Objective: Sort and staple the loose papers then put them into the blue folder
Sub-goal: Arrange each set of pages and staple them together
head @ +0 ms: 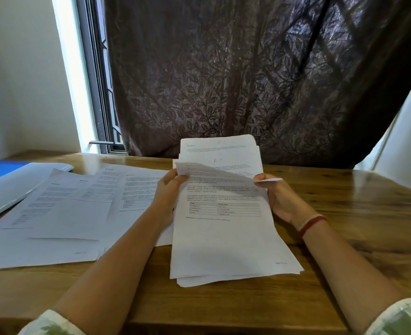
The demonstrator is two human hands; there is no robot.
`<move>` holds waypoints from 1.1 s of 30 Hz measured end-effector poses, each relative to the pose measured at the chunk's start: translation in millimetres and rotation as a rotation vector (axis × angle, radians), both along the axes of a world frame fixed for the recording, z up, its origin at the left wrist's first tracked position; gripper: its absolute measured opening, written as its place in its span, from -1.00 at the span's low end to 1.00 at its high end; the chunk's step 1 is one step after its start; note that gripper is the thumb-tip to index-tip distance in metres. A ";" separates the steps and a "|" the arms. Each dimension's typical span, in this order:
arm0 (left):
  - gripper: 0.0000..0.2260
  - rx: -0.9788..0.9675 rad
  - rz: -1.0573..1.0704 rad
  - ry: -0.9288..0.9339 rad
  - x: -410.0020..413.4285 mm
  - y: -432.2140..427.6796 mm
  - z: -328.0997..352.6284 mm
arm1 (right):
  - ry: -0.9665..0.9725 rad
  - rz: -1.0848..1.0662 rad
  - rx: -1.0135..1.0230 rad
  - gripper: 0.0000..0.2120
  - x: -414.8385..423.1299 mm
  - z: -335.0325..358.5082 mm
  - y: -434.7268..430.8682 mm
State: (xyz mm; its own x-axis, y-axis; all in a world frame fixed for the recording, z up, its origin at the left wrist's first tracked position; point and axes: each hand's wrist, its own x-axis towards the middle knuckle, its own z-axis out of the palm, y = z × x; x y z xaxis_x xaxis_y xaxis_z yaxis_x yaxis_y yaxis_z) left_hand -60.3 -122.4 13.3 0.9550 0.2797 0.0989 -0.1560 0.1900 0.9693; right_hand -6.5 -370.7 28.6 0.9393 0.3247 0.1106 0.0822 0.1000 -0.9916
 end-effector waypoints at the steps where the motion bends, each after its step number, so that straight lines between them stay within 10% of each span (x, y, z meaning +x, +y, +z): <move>1: -0.76 0.001 -0.001 0.007 -0.3 1.0 0.7 | 0.019 0.012 0.016 -0.80 1.1 -0.6 -1.0; 9: -0.89 0.015 -0.016 0.019 -1.8 3.0 0.2 | 0.072 -0.013 0.172 -0.56 -4.6 3.6 2.7; 14: -0.90 0.134 -0.055 0.011 -3.7 0.5 0.1 | 0.176 -0.386 0.133 -0.84 2.4 -5.8 9.7; 23: -0.78 0.290 -0.052 0.004 -3.2 -9.0 -3.3 | -0.181 -0.749 -0.050 -0.86 2.2 -11.1 5.7; 33: -0.74 0.281 -0.017 -0.055 -6.8 -10.0 -3.5 | -0.376 -0.668 0.065 -0.91 -8.1 -10.7 10.0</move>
State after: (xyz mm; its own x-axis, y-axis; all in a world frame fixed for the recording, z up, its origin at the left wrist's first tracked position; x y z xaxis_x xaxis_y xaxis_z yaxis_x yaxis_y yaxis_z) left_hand -67.1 -132.4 9.8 0.9506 0.2176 0.2216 -0.2085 -0.0817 0.9746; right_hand -14.6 -360.7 17.9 0.8289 -0.3166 0.4611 0.4763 -0.0326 -0.8787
